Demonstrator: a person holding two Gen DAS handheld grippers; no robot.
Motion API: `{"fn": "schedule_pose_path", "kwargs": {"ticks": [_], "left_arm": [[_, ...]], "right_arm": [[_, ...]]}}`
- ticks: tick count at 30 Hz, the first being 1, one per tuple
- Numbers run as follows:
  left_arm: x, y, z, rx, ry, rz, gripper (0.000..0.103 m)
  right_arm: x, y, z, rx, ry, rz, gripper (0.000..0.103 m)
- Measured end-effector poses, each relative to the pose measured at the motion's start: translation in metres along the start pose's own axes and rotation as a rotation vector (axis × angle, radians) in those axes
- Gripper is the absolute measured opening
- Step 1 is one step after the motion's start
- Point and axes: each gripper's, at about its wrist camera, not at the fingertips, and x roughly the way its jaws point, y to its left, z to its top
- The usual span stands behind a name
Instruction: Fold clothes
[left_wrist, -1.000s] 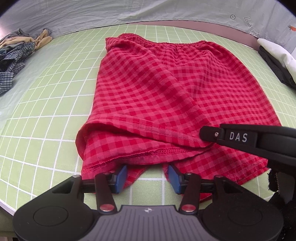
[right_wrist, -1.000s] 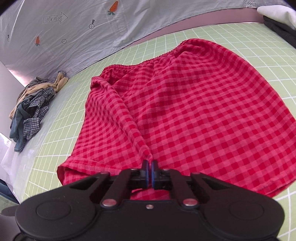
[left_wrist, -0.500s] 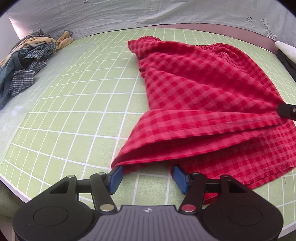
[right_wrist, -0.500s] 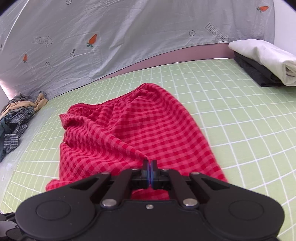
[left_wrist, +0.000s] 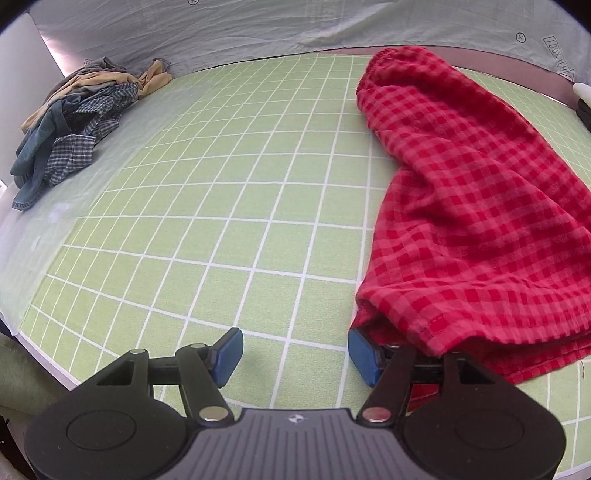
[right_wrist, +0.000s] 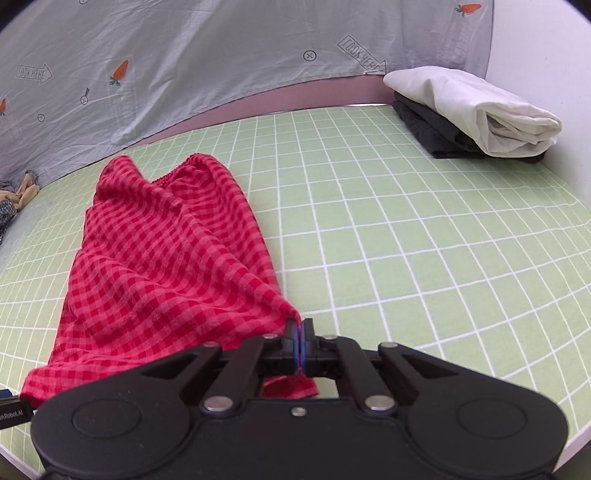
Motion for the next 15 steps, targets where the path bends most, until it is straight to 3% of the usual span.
{"fn": "schedule_pose_path", "kwargs": {"ticks": [7,15], "left_arm": [[-0.002,0.011,0.003,-0.048,0.019,0.007,0.065],[0.001,0.036,0.006,-0.098,0.052,0.055,0.064]], "right_arm": [[0.011,-0.007,-0.016,-0.015,0.08,-0.002,0.002],[0.01,-0.006,-0.018,-0.039,0.104,0.013,0.004]]}}
